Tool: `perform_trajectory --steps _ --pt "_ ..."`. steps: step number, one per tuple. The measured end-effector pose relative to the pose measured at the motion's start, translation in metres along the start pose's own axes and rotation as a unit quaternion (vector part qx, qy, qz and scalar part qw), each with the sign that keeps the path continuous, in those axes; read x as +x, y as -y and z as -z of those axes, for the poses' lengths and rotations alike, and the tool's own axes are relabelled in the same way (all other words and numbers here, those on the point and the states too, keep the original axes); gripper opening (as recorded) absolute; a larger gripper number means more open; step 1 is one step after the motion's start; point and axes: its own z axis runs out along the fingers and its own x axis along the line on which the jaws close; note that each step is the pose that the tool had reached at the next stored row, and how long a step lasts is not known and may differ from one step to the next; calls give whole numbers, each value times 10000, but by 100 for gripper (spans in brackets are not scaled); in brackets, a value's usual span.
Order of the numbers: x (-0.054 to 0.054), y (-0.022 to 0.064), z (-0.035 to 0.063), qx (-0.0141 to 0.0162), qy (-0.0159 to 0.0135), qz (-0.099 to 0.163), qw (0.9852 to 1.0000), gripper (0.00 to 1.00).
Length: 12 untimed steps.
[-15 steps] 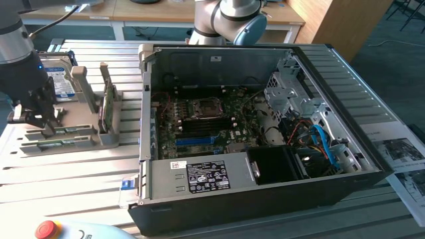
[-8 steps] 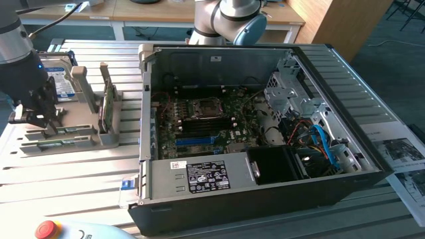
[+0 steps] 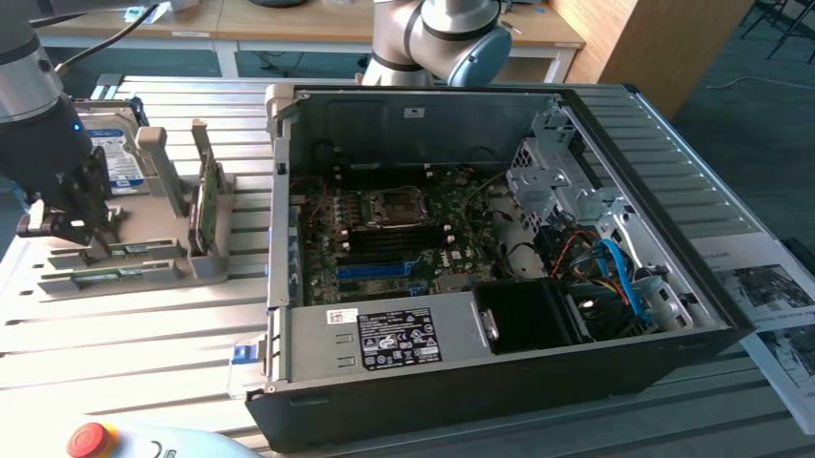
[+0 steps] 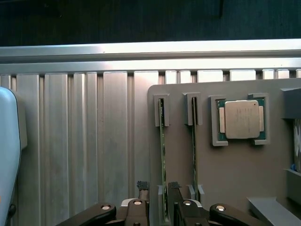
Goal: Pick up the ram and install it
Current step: 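Pick up the ram and move it above insertion slot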
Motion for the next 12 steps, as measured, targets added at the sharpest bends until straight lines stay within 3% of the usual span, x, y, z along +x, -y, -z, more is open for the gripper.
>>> perform_trajectory --steps 8,12 --pt "1 0 0 13 1 -1 10000 30" --pt "0 -1 0 28 34 -3 10000 30"
